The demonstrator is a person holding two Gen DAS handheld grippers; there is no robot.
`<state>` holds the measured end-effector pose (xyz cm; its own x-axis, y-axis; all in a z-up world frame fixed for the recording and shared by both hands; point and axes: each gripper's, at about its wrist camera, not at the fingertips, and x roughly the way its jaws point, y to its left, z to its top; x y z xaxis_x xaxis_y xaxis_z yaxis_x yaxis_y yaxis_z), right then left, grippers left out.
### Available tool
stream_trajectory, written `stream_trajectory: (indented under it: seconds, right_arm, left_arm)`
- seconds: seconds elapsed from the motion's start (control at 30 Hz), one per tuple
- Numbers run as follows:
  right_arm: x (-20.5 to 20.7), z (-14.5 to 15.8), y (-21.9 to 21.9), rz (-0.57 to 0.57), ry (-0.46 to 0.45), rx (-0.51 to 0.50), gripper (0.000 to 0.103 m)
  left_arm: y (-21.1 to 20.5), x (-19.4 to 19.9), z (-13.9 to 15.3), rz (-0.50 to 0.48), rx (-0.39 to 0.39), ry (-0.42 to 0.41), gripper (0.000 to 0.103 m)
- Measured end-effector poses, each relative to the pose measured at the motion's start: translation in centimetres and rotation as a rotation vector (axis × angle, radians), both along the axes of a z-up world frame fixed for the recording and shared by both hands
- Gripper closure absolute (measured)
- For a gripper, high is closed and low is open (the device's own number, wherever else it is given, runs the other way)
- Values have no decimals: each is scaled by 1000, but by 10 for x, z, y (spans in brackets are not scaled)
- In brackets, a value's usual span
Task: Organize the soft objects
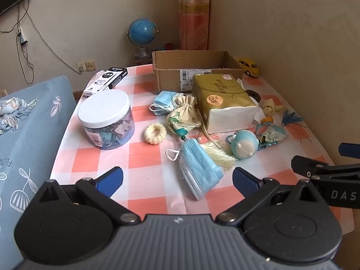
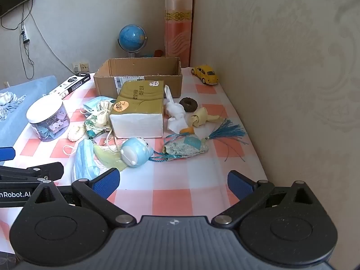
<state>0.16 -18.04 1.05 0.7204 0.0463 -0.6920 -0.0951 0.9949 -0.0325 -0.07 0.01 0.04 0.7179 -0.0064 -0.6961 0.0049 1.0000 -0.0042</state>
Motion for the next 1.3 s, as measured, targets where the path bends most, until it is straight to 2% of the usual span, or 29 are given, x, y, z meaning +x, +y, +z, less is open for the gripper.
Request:
stream_trajectory:
  seconds: [1.3]
  right_arm:
    - [-2, 7, -3, 8, -23, 2, 0]
  left_arm:
    - [-2, 3, 7, -2, 28, -4, 0]
